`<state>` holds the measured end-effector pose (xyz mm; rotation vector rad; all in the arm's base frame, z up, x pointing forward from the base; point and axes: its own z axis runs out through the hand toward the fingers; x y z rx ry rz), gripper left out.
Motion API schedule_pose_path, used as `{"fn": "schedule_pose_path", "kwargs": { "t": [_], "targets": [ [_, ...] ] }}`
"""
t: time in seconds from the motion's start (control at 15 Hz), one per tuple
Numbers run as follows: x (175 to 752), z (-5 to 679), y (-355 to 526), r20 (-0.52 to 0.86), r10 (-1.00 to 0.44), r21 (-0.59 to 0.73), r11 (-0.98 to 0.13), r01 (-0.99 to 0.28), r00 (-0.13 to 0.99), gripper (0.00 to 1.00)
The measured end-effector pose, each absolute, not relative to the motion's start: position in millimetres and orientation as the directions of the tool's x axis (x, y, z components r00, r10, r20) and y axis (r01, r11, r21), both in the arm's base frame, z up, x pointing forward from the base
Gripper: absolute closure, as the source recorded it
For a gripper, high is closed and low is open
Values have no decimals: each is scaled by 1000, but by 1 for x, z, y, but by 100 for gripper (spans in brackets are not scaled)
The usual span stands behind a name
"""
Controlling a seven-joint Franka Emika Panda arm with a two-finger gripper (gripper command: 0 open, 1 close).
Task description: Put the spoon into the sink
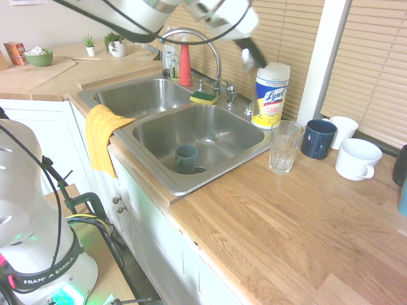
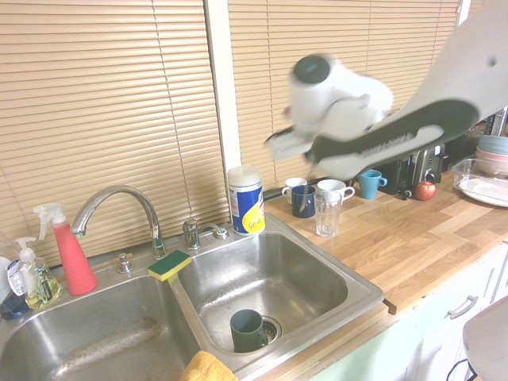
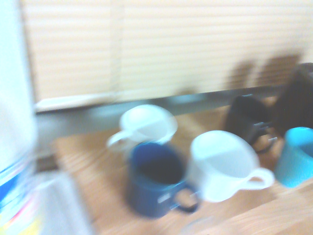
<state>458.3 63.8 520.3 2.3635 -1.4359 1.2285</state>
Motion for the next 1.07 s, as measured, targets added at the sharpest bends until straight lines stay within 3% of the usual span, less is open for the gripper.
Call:
{"fn": "schedule_pose_path", "kwargs": {
  "t": [0.27, 0.6, 0.8, 0.87, 1.07],
  "targets": [
    [475, 413, 149, 722, -598, -141, -619, -772, 348, 100],
    [506, 275, 155, 661, -571, 30, -628, -778, 486, 100],
    [534, 230, 163, 623, -589, 57, -623, -780, 515, 100],
    [540, 229, 165, 616, -595, 59, -619, -783, 516, 0],
    [543, 227, 164, 585, -624, 59, -604, -795, 517, 0]
  ]
}}
